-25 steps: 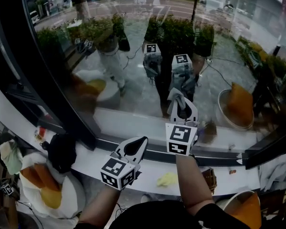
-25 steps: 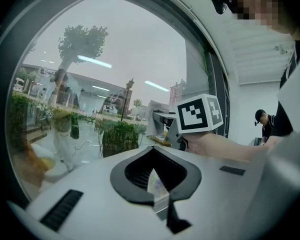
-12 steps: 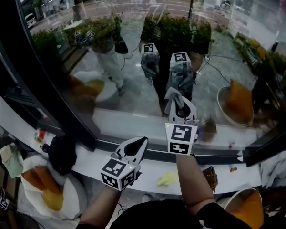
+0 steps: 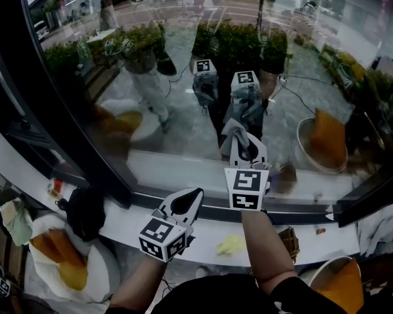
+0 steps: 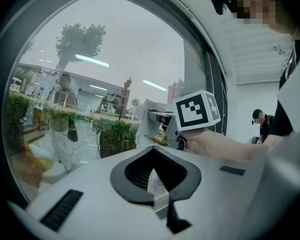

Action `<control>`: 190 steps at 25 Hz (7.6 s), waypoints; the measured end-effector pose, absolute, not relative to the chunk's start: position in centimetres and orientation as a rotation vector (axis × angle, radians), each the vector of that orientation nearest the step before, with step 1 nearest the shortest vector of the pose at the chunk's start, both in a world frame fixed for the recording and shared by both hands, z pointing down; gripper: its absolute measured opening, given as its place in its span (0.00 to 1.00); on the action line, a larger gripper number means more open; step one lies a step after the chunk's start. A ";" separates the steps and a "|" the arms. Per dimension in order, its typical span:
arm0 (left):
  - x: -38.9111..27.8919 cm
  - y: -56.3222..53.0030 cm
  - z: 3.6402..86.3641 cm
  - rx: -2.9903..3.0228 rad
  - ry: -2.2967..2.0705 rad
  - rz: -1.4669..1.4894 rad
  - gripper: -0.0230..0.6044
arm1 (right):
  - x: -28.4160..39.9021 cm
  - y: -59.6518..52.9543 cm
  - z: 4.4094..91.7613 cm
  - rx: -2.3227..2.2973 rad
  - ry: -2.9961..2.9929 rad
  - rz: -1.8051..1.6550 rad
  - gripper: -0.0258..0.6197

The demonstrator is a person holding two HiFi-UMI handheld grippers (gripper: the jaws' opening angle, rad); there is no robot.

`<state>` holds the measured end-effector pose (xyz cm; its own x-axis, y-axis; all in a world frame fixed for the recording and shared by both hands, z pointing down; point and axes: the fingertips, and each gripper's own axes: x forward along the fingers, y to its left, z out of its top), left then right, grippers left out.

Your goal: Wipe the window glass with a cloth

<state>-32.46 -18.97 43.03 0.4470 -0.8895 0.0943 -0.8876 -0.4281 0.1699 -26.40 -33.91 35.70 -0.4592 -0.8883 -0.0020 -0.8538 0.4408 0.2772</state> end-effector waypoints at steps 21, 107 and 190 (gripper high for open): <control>-28.4 -19.5 39.5 2.660 -1.456 -0.056 0.05 | -26.2 -31.7 26.8 1.548 -2.564 -0.624 0.10; 26.8 -28.6 41.7 2.855 -0.887 0.177 0.05 | 46.8 -42.0 31.5 2.220 -1.926 -0.364 0.10; 2.6 8.8 48.2 2.606 -1.302 0.078 0.05 | 12.8 4.7 46.4 1.553 -2.646 0.297 0.10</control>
<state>2.64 8.82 48.20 0.6046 -0.7826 0.1480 -0.7947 -0.5803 0.1777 12.76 4.66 46.39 -0.4912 -0.8584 0.1478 -0.8698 0.4744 -0.1358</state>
